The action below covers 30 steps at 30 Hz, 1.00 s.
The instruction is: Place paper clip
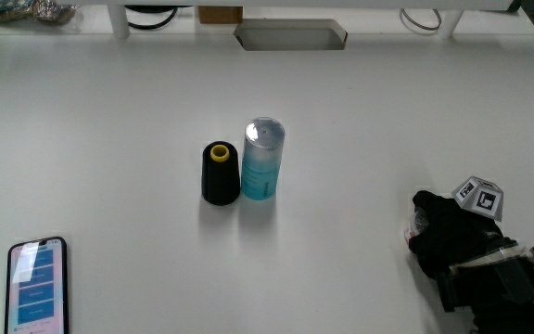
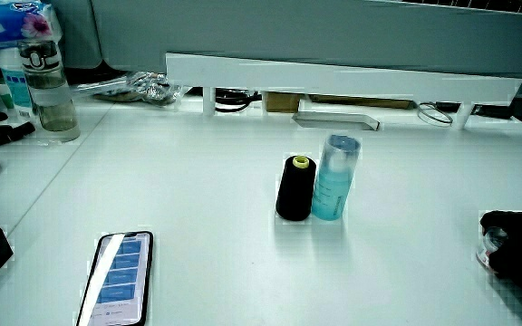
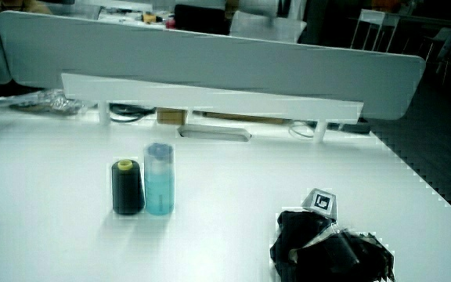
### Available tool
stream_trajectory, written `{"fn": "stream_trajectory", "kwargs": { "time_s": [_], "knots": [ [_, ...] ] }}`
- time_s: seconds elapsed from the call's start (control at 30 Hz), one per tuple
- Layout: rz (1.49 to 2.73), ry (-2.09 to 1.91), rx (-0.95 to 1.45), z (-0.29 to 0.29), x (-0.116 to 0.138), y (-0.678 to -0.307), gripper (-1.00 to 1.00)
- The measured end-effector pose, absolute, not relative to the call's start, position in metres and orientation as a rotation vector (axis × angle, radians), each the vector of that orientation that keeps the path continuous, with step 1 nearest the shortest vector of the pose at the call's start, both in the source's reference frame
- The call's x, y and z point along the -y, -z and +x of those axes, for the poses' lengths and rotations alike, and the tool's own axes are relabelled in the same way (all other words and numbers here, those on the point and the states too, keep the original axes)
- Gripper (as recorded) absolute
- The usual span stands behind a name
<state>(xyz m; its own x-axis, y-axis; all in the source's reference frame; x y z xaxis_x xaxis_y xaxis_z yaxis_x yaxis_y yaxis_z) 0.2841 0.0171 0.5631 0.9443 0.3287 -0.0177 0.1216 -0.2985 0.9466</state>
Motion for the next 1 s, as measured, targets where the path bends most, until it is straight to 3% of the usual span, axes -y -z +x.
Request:
{"fn": "stream_trajectory", "kwargs": {
  "time_s": [0.1, 0.6, 1.0],
  "knots": [
    [1.867, -0.191, -0.340, 0.284, -0.016, -0.566, 0.00],
    [1.752, -0.221, -0.319, 0.292, -0.028, -0.564, -1.00],
    [1.938, -0.269, -0.315, 0.301, -0.032, -0.522, -1.00]
  ]
}}
